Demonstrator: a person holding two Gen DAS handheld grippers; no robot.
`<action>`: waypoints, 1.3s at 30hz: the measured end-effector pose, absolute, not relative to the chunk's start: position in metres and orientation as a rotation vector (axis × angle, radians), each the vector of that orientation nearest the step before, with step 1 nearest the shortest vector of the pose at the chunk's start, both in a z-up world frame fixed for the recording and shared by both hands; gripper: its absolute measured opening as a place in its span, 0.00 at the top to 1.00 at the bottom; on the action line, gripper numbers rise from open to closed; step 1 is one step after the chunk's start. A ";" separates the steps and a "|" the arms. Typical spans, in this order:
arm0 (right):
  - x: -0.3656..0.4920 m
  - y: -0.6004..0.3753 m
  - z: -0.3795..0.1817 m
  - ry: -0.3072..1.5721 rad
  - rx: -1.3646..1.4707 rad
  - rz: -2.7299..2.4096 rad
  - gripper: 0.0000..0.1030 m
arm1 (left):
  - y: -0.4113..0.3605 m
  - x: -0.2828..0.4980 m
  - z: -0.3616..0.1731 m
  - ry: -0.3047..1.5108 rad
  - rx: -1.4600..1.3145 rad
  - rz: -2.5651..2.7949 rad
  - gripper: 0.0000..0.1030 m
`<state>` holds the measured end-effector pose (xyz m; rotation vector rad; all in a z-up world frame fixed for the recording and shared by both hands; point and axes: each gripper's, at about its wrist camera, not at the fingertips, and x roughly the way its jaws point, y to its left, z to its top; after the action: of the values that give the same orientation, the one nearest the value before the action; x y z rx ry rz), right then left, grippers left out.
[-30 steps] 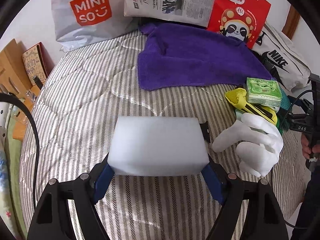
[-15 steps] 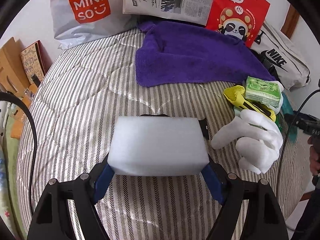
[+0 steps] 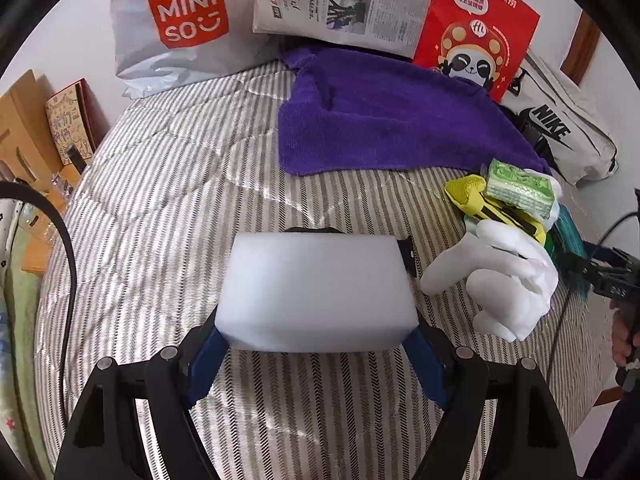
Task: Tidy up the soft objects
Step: 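Grasp and lift the teal striped cloth with the right gripper while the left holds the block, then carry the teal cloth onto the purple towel and open the right gripper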
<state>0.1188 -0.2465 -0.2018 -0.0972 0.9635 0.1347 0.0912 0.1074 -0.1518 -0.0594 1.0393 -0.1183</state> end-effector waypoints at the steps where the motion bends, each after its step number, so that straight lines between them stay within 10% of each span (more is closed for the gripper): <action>1: 0.115 -0.250 -0.199 0.963 -0.089 0.137 0.14 | 0.109 0.091 -0.150 1.034 -0.061 -0.115 0.23; 39: 0.201 -0.213 -0.108 0.843 0.000 0.161 0.14 | 0.091 0.186 -0.074 0.913 -0.076 -0.181 0.23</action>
<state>0.2009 -0.2131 -0.1079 0.0002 0.8426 0.1606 0.1855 0.0905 -0.0745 -0.0761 0.9131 -0.1809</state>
